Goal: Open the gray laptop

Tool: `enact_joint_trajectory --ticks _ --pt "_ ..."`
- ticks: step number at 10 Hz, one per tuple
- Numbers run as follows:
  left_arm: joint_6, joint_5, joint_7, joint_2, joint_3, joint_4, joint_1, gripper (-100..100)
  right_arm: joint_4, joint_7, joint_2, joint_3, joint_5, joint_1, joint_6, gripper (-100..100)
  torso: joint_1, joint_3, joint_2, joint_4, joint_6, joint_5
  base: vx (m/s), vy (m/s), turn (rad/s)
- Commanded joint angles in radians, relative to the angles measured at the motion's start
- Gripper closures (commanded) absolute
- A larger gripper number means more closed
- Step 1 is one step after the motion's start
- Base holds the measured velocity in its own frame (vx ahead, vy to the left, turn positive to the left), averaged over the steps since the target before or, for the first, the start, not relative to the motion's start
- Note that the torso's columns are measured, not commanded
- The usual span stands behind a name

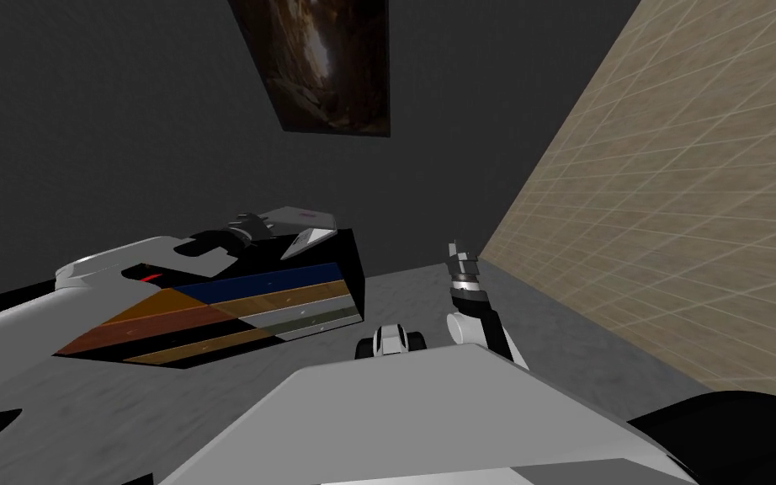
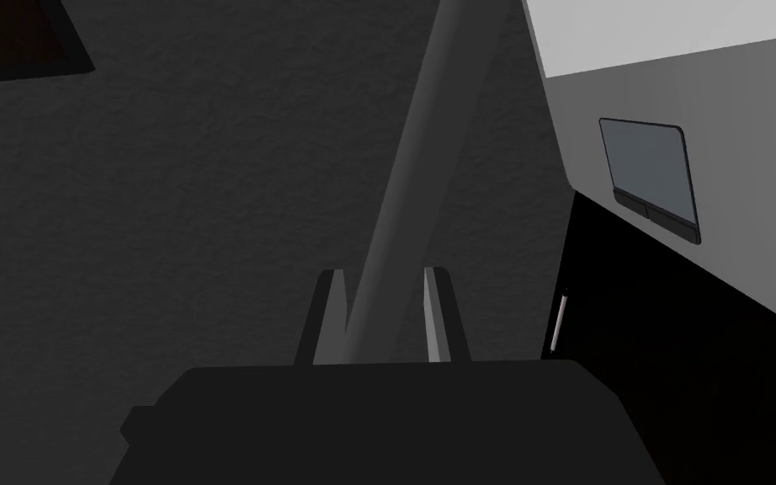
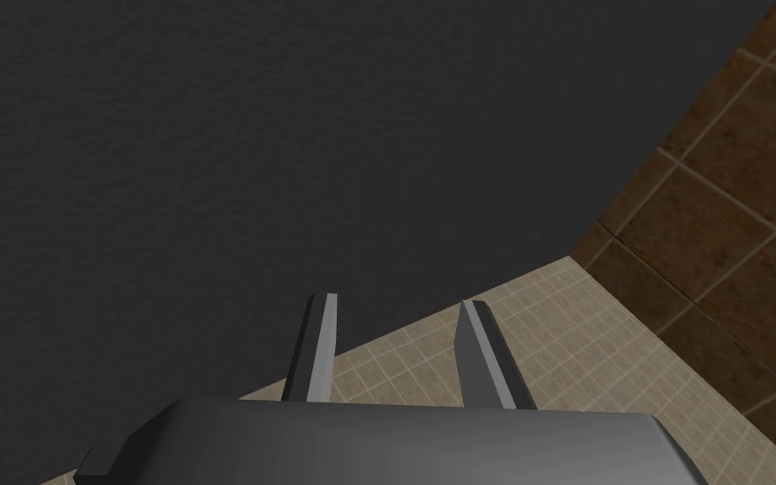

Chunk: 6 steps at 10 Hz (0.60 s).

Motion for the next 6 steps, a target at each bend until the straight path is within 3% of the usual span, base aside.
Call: enact_joint_trajectory --ticks 1,6 --pt "0.001 0.002 0.027 0.004 -0.004 -0.004 0.006 100 0.0 0.0 0.0 0.0 0.0 0.0 0.0 0 0.001 0.001 0.001 0.001 0.001 0.0 -0.007 0.002 0.013" --pt "-0.045 0.041 0.034 -0.147 0.035 0.068 0.006 100 0.0 0.0 0.0 0.0 0.0 0.0 0.0 0 0.002 0.002 0.002 0.003 -0.003 0.0 -0.022 0.056 0.004"
